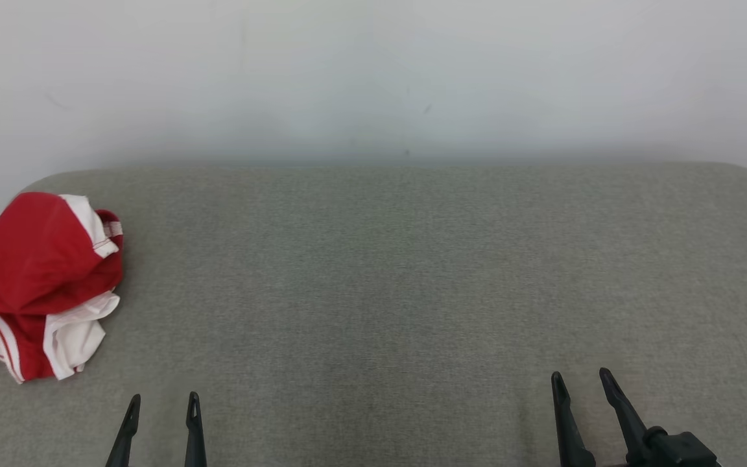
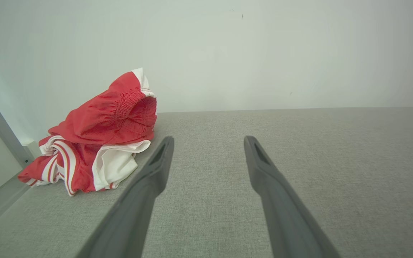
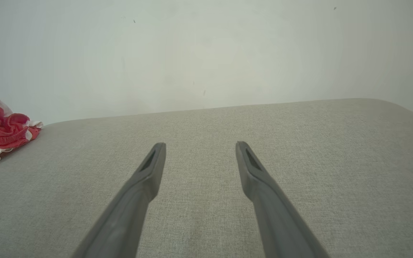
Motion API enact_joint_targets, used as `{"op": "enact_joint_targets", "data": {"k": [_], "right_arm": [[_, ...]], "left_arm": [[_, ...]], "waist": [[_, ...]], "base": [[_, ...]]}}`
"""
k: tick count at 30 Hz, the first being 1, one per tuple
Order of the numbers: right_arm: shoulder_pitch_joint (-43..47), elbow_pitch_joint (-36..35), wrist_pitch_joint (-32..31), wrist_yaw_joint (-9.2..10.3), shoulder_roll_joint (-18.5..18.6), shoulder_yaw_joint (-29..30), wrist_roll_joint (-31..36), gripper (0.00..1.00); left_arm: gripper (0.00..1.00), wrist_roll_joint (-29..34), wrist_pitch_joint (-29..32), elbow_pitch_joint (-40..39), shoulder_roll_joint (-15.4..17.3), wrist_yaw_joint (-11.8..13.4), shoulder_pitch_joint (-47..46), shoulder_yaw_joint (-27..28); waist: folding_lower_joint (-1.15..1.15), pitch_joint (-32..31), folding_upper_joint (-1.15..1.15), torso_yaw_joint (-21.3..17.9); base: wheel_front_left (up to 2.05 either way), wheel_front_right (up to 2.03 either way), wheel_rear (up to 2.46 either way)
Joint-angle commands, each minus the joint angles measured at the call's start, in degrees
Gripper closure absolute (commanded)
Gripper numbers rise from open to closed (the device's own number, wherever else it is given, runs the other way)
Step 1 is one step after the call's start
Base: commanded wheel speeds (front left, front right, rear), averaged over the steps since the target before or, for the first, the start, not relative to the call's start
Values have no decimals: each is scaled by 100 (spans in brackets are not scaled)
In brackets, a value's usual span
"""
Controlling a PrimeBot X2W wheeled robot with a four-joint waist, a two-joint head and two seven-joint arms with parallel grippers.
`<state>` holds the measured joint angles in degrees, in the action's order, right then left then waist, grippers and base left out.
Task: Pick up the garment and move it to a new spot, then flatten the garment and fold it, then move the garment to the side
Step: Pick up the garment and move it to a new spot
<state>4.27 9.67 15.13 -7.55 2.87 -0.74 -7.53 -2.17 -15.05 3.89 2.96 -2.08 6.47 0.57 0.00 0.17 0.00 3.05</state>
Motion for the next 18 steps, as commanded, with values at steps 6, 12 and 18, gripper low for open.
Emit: {"op": "enact_joint_targets", "data": {"k": [6,12,18], "right_arm": [[139,9,4,12,0,43,-64,0],[169,14,4,12,-1,23,-94,0],[217,29,4,12,-1,16,-128,0]], "left_arm": [[0,-36,-20,84,-11,-37,-69,-7],[0,-57,-20,122,-11,-1,-55,26],[0,-17,-20,190,-11,-3,-27,75]], "waist": [[0,-39,0,570],[0,-64,0,970],[0,-102,0,1517]], "base": [[0,0,0],[0,0,0],[0,0,0]]}}
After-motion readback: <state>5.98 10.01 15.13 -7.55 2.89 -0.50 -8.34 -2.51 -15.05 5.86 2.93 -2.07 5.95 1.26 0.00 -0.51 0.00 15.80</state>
